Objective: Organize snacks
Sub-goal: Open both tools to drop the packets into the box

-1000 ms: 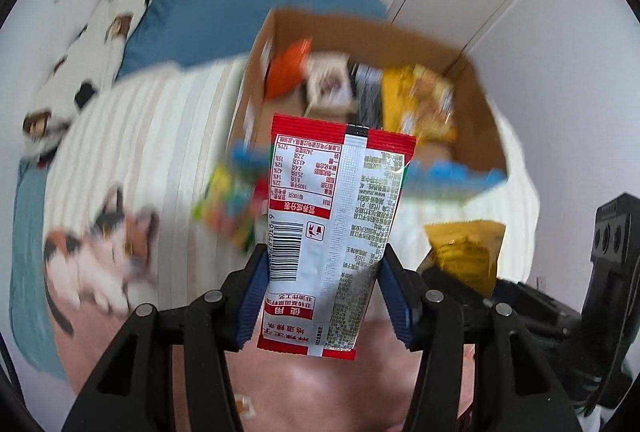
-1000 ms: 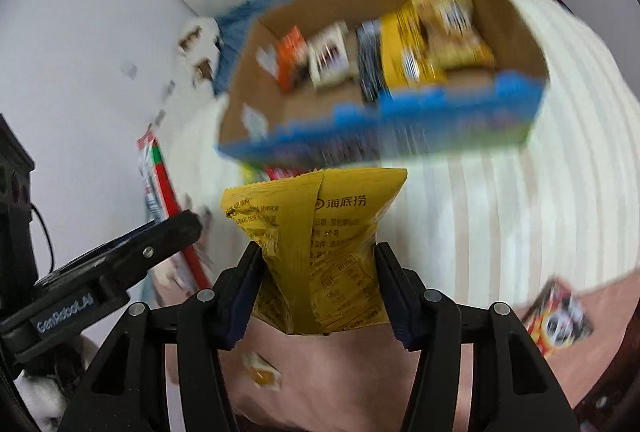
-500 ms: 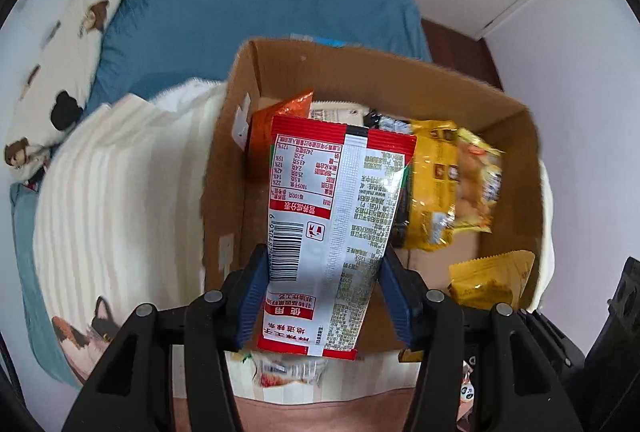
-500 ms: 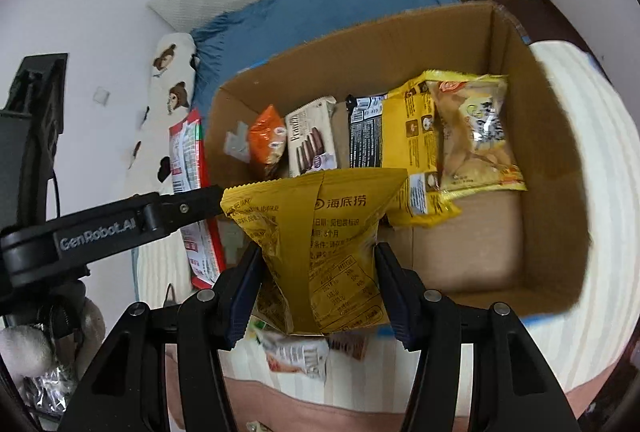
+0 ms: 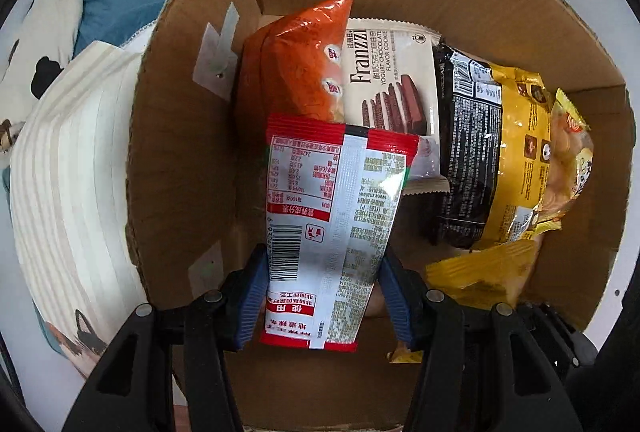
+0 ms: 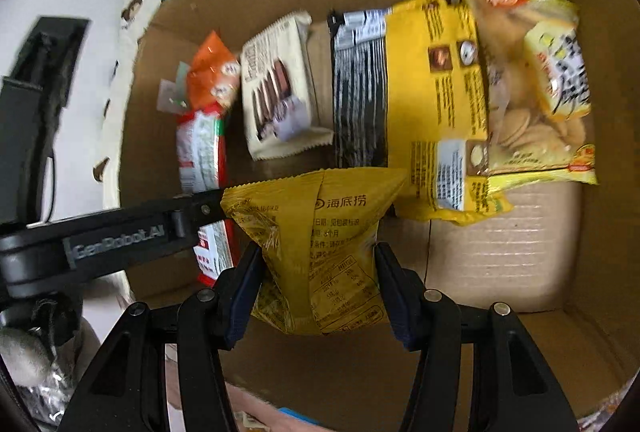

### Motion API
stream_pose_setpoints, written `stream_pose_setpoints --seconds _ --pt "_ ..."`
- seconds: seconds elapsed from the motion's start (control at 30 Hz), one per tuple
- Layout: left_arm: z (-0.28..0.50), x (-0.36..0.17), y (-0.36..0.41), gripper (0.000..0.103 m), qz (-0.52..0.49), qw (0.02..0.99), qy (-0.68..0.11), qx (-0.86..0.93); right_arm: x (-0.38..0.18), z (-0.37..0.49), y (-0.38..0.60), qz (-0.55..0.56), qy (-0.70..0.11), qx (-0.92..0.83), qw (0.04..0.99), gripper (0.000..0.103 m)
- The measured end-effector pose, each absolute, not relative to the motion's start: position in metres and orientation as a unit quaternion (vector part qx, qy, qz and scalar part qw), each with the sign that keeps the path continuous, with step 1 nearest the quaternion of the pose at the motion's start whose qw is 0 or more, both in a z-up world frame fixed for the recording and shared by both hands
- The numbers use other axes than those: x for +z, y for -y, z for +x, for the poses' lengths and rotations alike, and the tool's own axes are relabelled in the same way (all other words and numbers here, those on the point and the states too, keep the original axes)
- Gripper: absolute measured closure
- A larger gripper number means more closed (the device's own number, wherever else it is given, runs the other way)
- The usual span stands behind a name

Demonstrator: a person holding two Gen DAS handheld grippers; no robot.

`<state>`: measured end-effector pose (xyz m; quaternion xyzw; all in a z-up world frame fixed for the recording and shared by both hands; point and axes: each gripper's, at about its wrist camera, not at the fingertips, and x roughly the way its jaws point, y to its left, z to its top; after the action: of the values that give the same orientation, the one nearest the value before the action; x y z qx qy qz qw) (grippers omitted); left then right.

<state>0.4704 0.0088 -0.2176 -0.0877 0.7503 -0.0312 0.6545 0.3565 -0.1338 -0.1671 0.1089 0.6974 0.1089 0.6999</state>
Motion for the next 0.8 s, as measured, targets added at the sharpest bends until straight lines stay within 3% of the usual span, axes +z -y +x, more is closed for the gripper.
stream_pose_setpoints --seconds 0.07,0.13,0.17,0.2,0.23,0.8 --pt "0.47 -0.217 -0.007 0.05 -0.091 0.654 -0.75 -0.034 -0.178 0.358 0.132 0.109 -0.714 0.102 0.684 0.037" --pt "0.47 -0.215 -0.006 0.042 -0.099 0.657 -0.746 -0.039 -0.186 0.359 0.129 0.109 -0.724 0.096 0.674 0.018" --pt "0.471 -0.214 -0.006 0.027 -0.096 0.66 -0.744 -0.038 -0.188 0.358 0.13 0.109 -0.725 0.095 0.673 0.007" --pt "0.471 -0.212 -0.005 0.008 -0.093 0.664 -0.741 -0.037 -0.187 0.358 0.129 0.107 -0.723 0.094 0.676 0.007" --pt "0.47 -0.208 -0.005 0.006 -0.092 0.671 -0.735 -0.035 -0.186 0.359 0.13 0.103 -0.722 0.091 0.678 0.007" --pt "0.441 -0.163 -0.017 0.006 -0.094 0.71 -0.697 -0.027 -0.147 0.356 0.151 0.056 -0.68 0.054 0.729 0.005"
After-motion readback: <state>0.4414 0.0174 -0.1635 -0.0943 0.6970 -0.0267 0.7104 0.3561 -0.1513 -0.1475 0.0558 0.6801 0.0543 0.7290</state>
